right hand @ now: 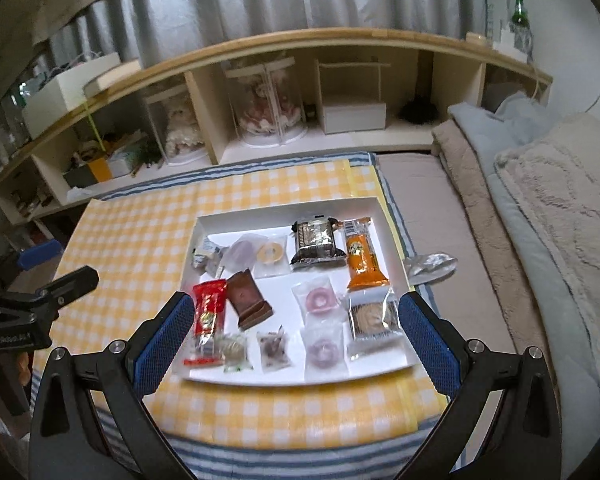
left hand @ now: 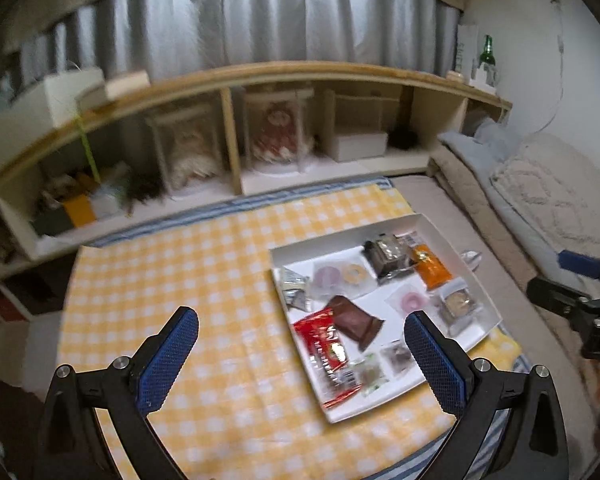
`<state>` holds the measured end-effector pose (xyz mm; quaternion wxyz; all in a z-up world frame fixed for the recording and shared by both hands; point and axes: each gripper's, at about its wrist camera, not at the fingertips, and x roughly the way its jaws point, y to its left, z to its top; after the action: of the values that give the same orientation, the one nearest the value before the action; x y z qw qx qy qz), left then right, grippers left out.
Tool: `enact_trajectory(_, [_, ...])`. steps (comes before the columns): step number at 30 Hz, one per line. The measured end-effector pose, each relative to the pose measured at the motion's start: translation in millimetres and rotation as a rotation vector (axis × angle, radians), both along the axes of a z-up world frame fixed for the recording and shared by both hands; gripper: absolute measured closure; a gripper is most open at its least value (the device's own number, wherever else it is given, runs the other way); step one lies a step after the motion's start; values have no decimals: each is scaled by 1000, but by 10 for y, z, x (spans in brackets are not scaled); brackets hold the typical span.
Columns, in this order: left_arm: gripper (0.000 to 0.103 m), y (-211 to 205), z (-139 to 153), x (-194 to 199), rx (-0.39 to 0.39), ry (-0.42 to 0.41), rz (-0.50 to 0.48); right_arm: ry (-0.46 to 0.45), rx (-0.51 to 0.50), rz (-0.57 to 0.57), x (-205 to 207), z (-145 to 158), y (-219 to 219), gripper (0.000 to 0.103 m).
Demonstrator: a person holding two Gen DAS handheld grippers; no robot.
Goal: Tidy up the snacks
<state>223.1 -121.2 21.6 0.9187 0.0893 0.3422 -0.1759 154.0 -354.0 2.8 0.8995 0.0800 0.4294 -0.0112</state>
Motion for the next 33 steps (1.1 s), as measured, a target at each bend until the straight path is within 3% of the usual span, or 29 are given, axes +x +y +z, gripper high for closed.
enact_trajectory(9, [0, 302, 107, -820, -42, -4, -8, -41, -47, 28, -568, 140, 195, 0])
enact_trajectory(19, [0, 613, -36, -1394, -46, -51, 1, -95, -107, 35, -1052, 125, 405, 0])
enact_trajectory(33, [0, 747, -394, -1515, -91, -88, 18, -187, -171, -19, -1359, -31, 491, 0])
